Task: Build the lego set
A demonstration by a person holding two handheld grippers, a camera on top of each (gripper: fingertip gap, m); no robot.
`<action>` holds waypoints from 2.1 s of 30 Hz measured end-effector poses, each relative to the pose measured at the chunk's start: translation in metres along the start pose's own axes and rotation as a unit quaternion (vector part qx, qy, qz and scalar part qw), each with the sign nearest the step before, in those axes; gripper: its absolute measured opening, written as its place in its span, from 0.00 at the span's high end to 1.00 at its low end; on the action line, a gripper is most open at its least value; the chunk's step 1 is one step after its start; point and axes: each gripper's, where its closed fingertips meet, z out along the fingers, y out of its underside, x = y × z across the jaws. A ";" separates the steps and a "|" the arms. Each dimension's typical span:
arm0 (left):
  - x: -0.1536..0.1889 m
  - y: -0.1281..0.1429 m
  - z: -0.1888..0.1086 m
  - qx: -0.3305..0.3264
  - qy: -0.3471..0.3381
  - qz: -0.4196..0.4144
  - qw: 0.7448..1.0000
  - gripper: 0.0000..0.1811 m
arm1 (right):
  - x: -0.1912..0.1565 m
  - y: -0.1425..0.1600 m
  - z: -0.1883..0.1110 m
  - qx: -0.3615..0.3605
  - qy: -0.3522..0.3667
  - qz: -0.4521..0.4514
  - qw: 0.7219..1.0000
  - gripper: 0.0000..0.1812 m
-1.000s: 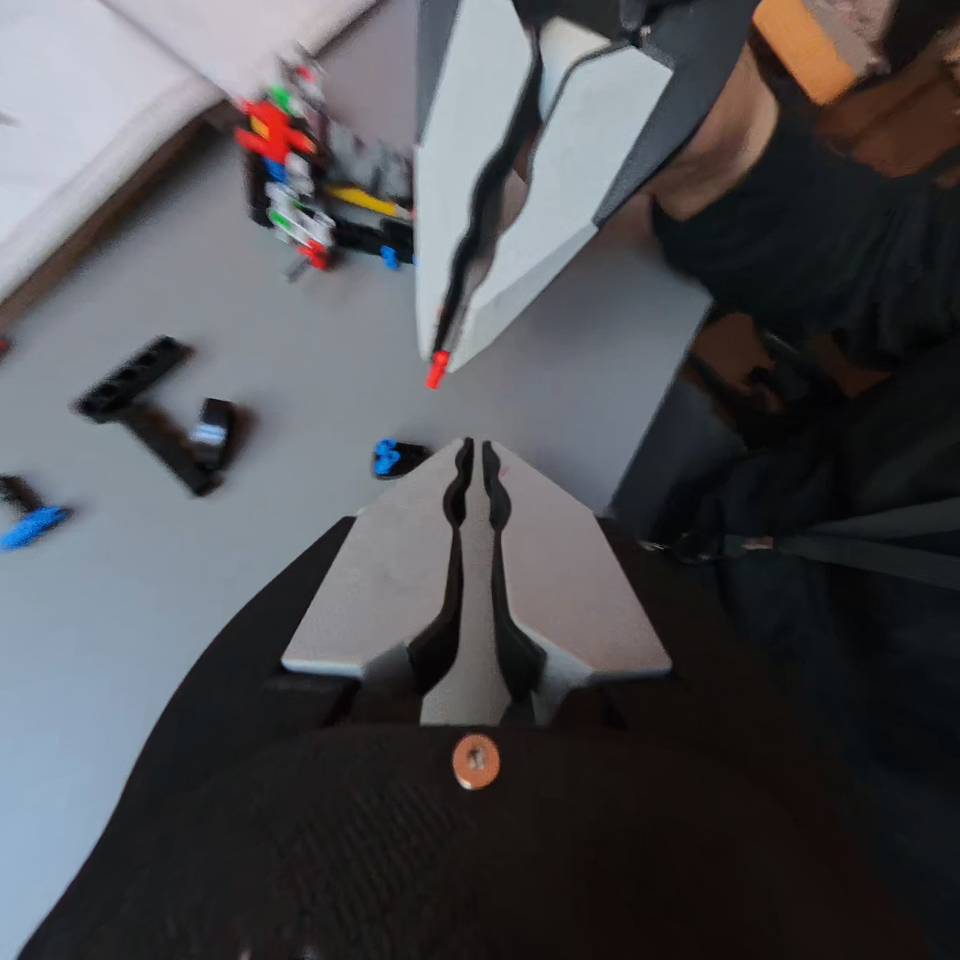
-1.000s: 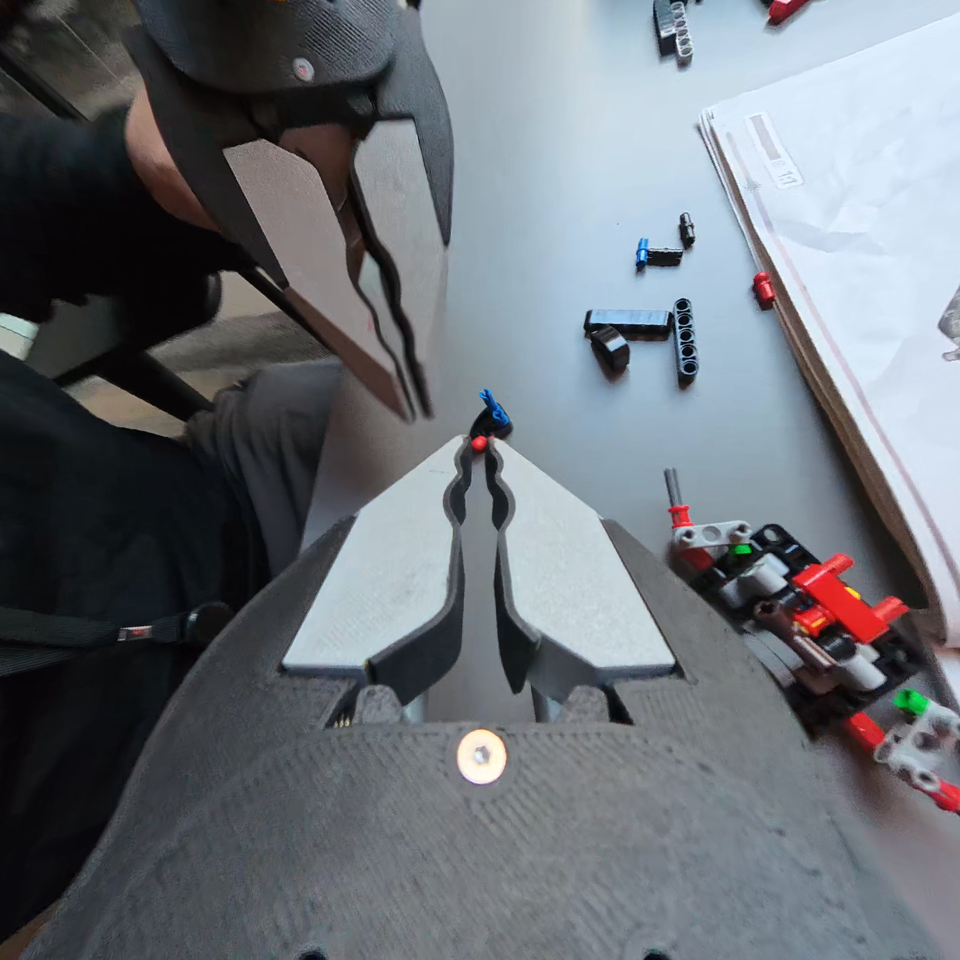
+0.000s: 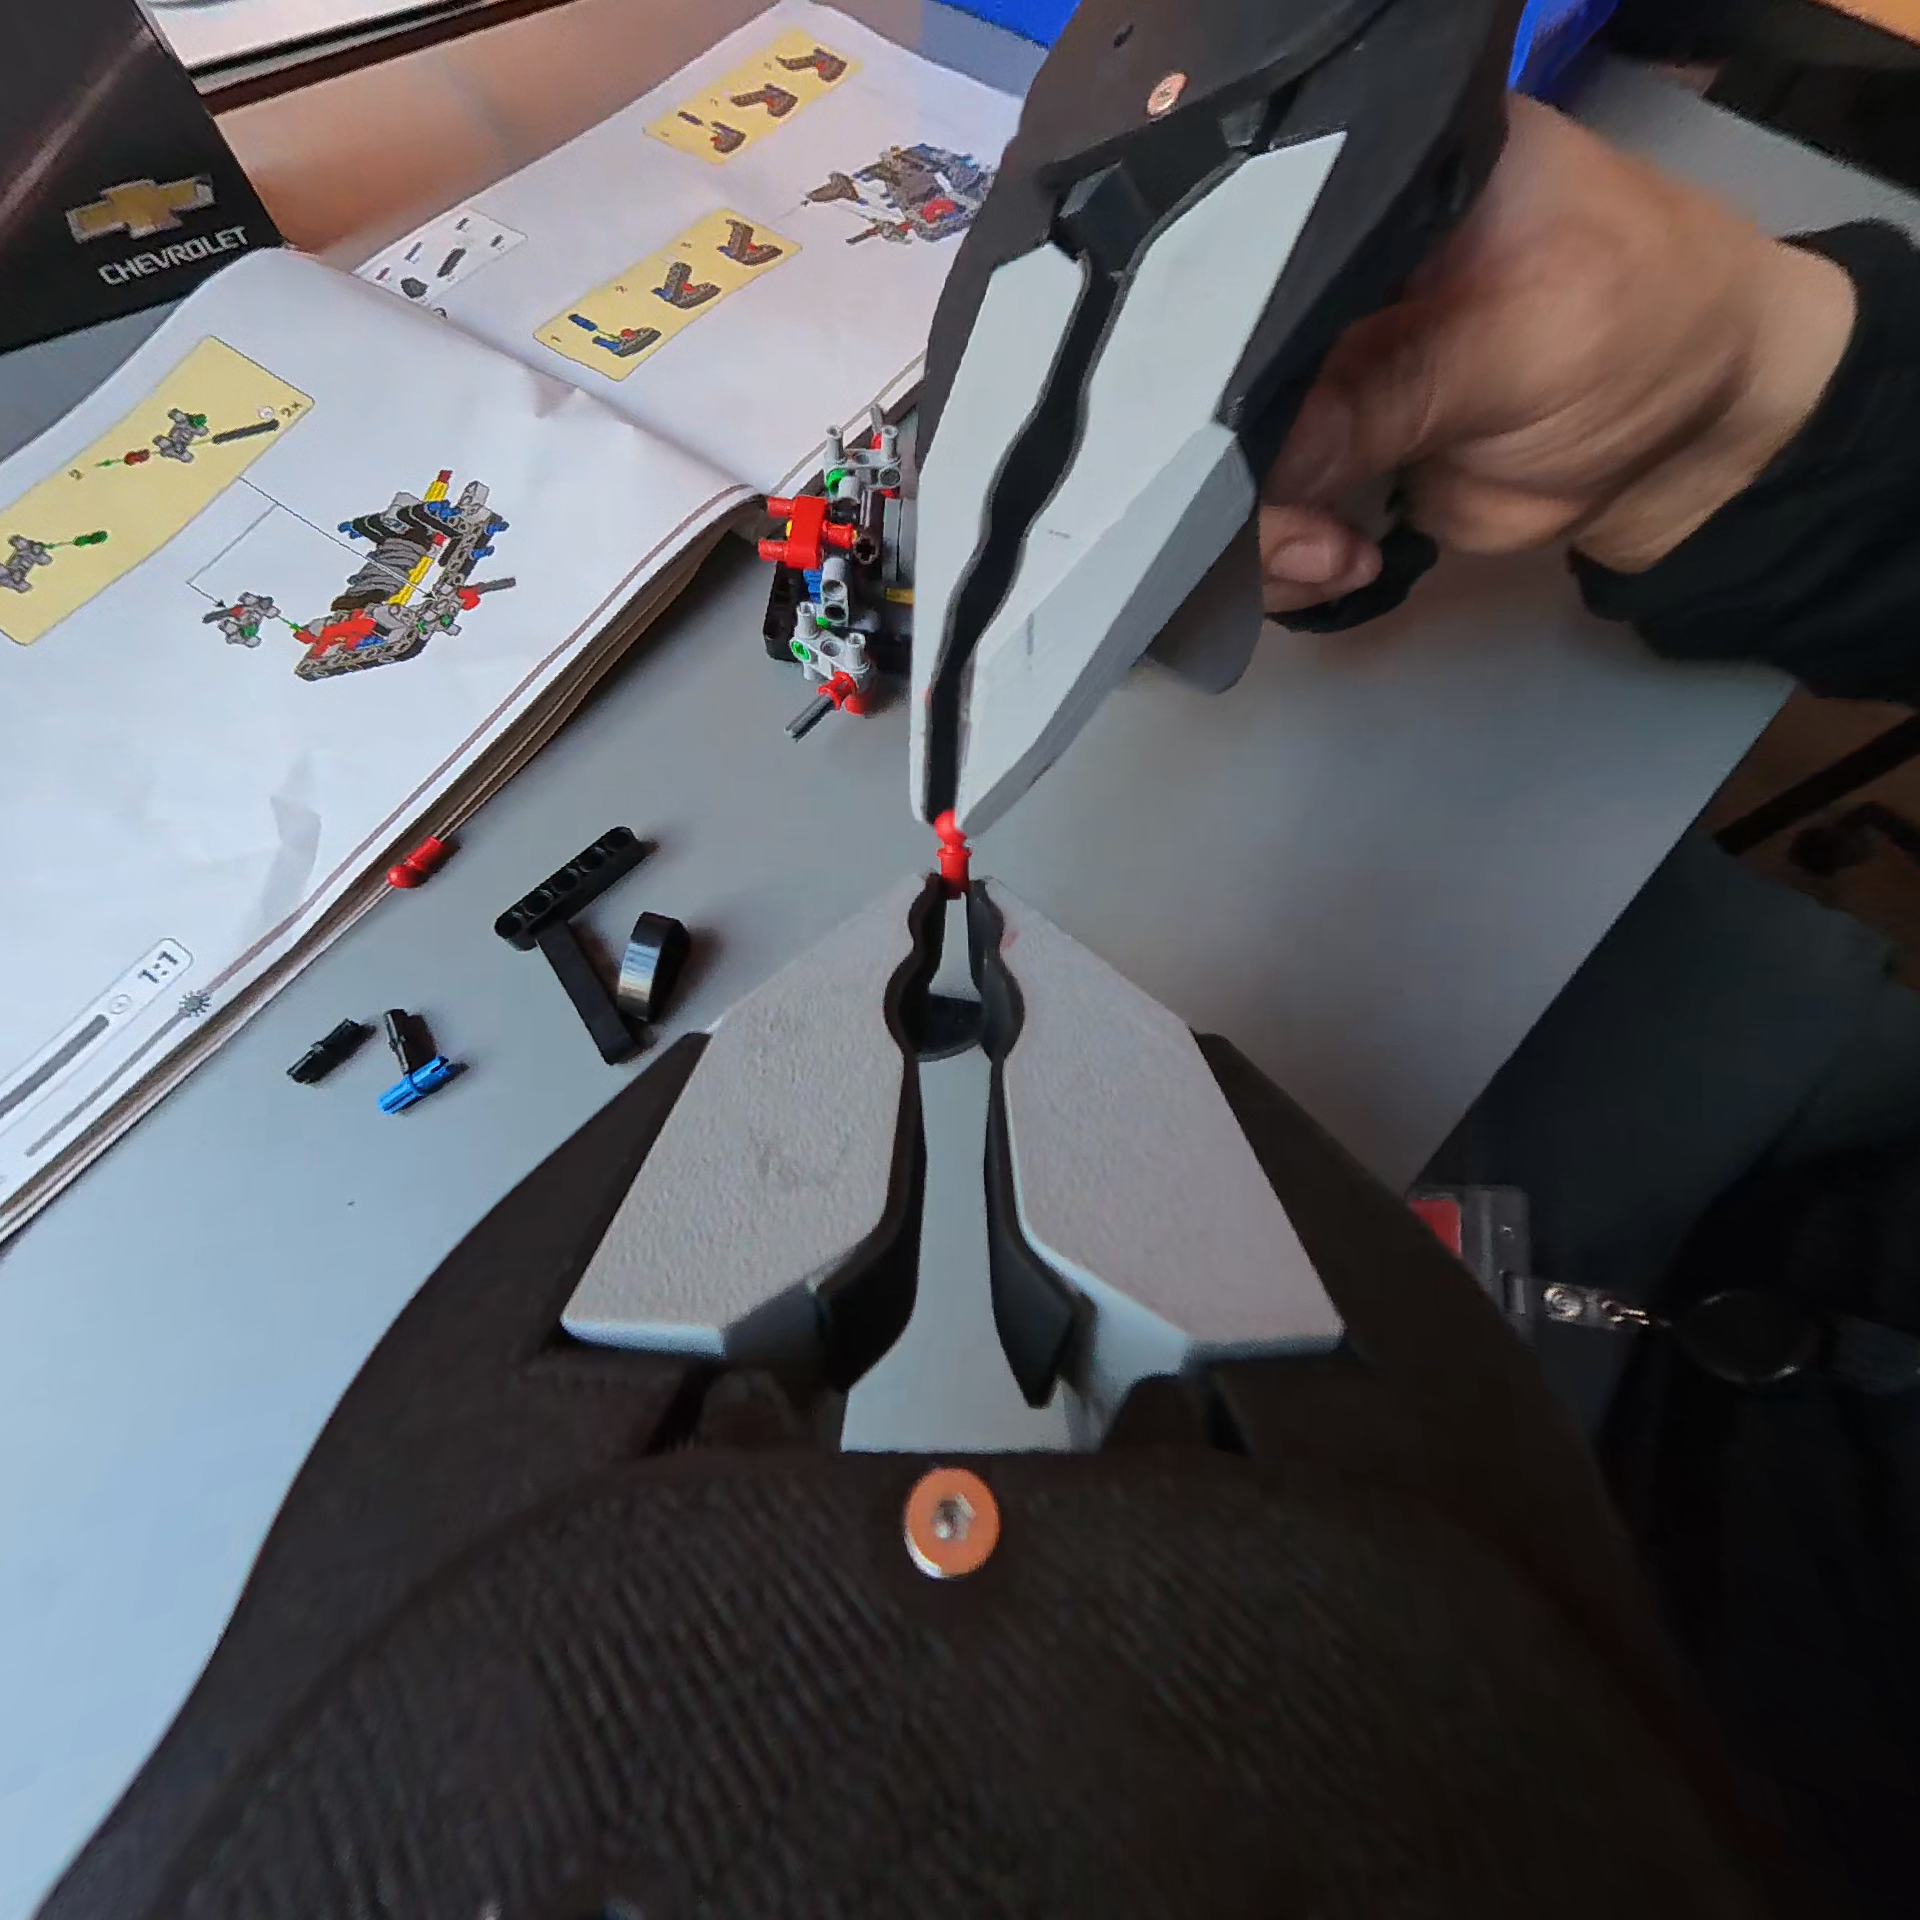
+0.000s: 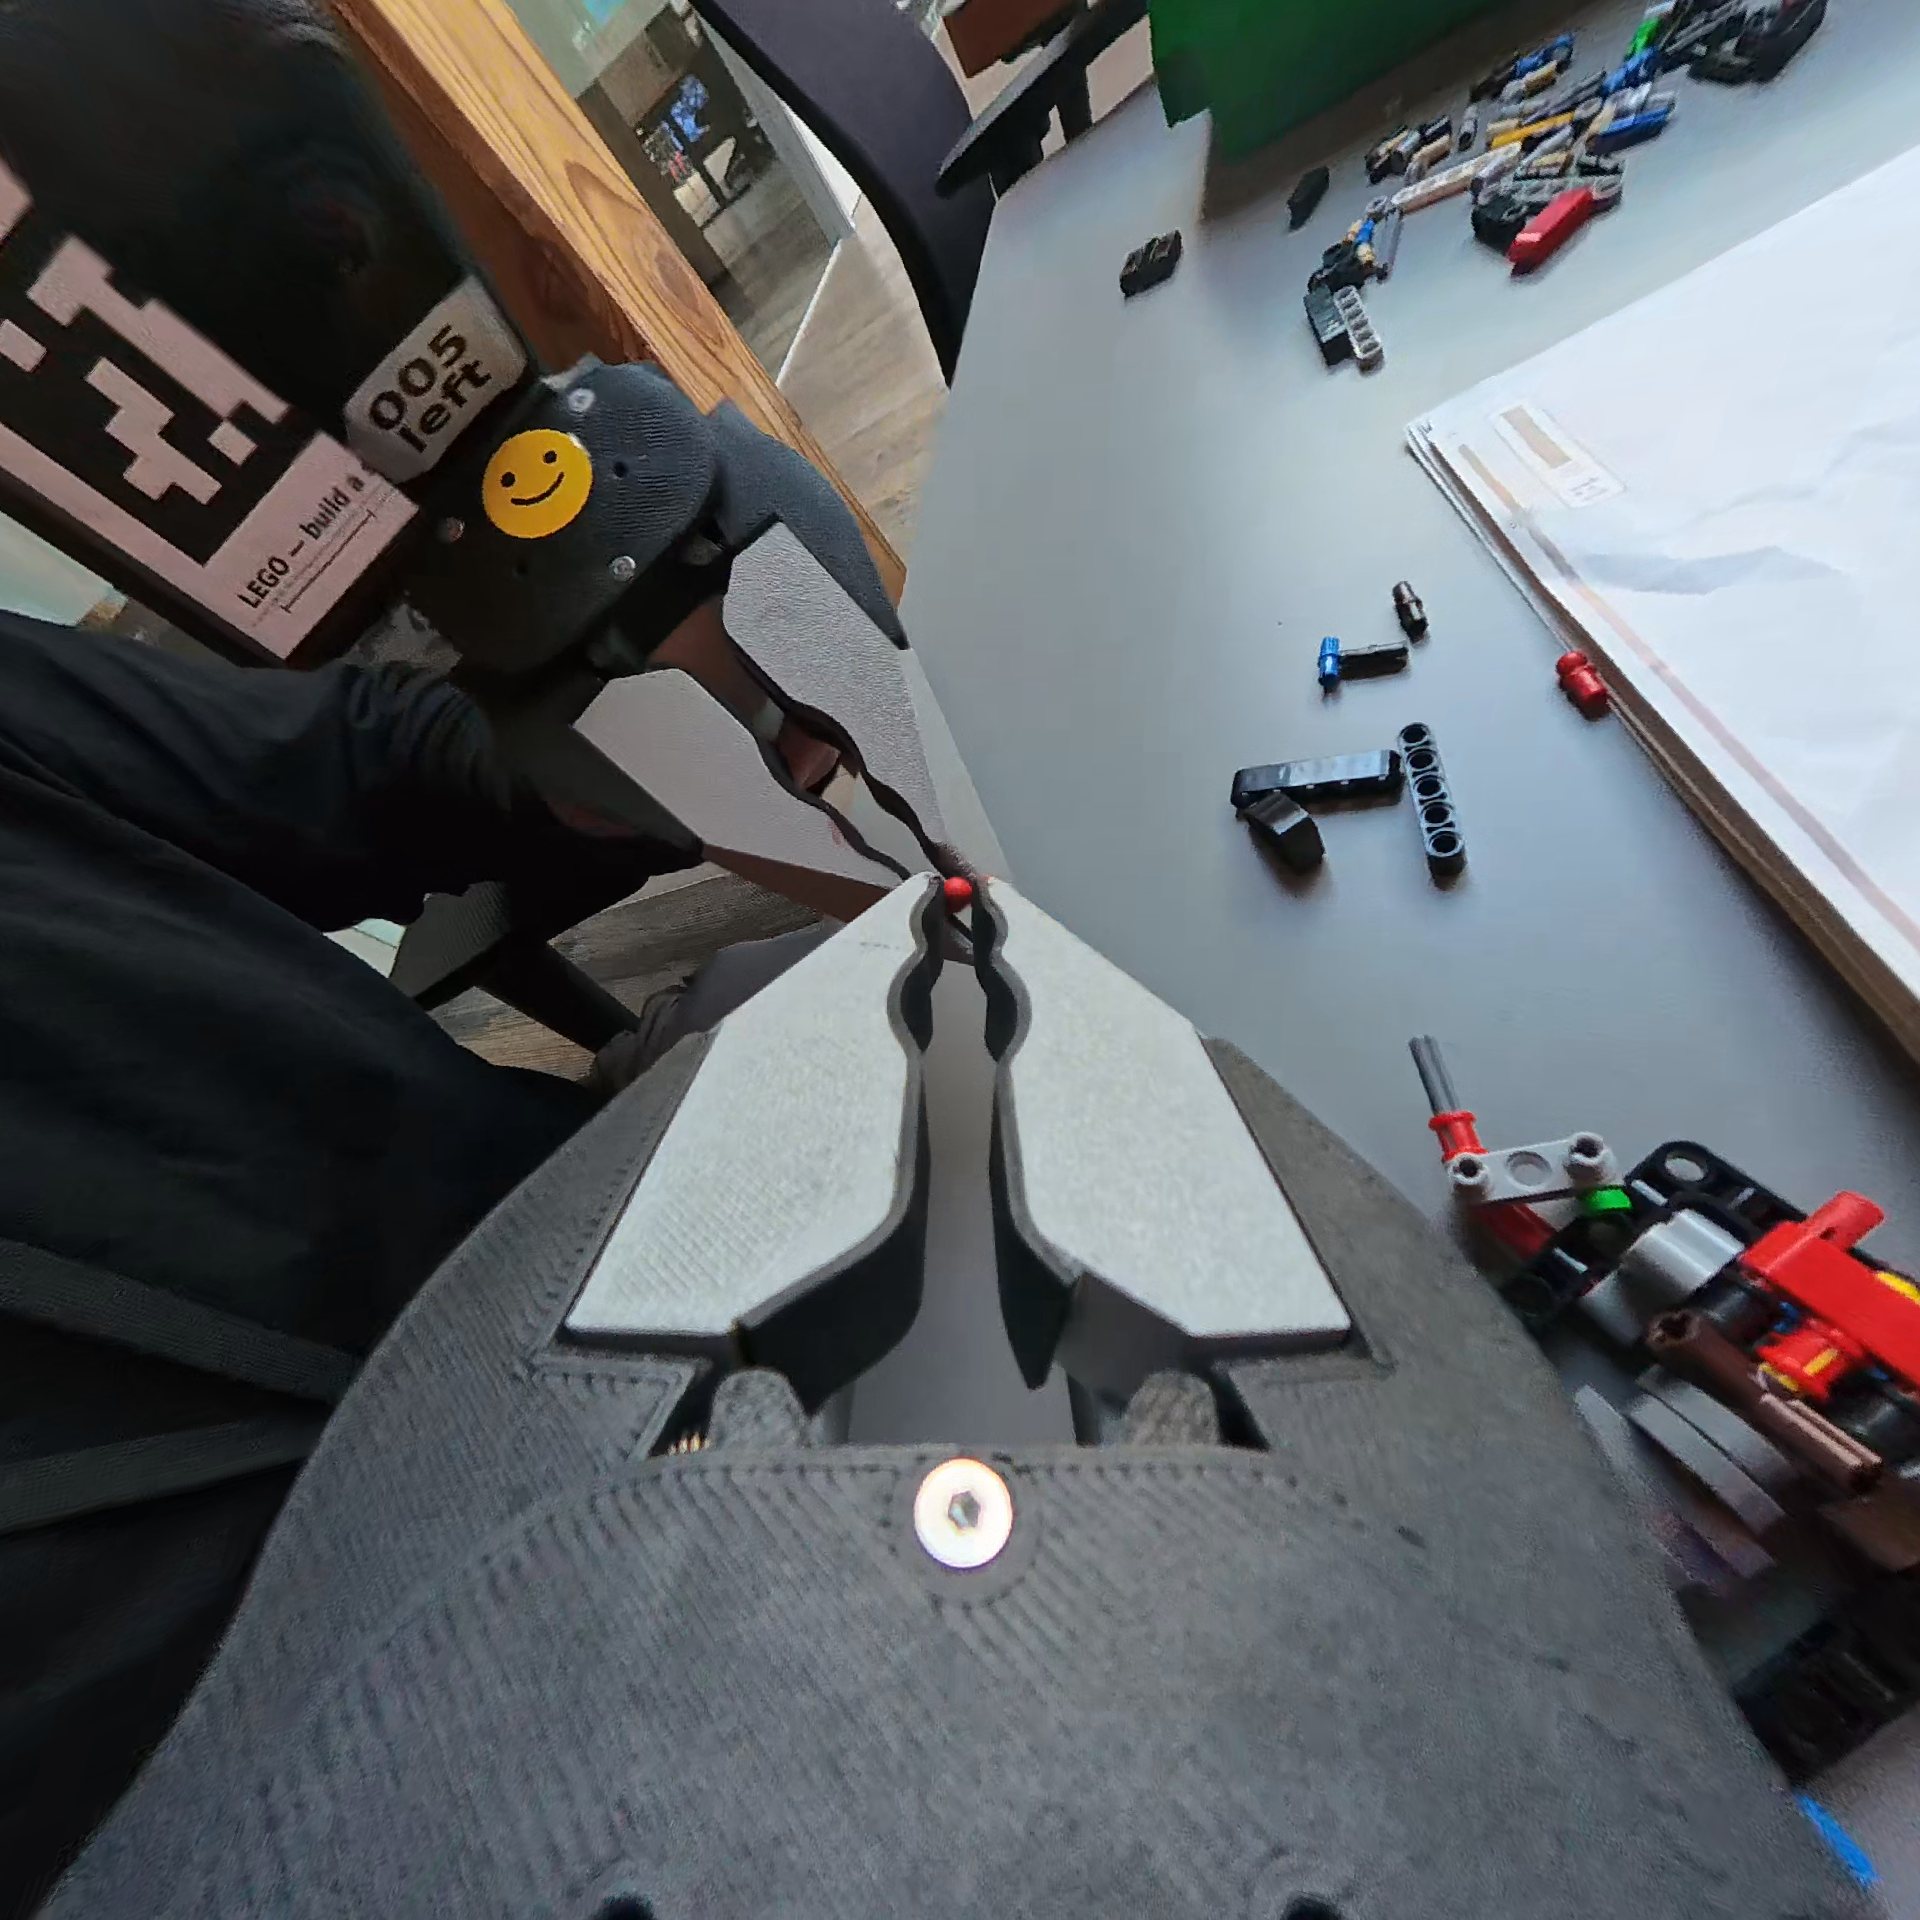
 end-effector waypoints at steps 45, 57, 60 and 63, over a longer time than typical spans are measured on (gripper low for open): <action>0.009 -0.001 0.000 0.019 0.057 -0.033 0.998 0.99 | -0.006 0.002 0.002 -0.019 0.017 -0.083 0.996 0.99; 0.008 0.003 -0.003 0.009 0.061 -0.035 0.997 0.94 | -0.002 0.003 0.003 -0.025 0.045 -0.098 0.994 0.99; 0.000 0.007 -0.013 -0.005 0.056 -0.009 0.998 0.86 | 0.003 0.006 0.003 -0.033 0.059 -0.097 0.993 0.99; -0.014 0.024 -0.017 -0.053 0.063 0.031 0.996 0.85 | 0.009 0.012 0.006 -0.049 0.073 -0.093 0.992 0.99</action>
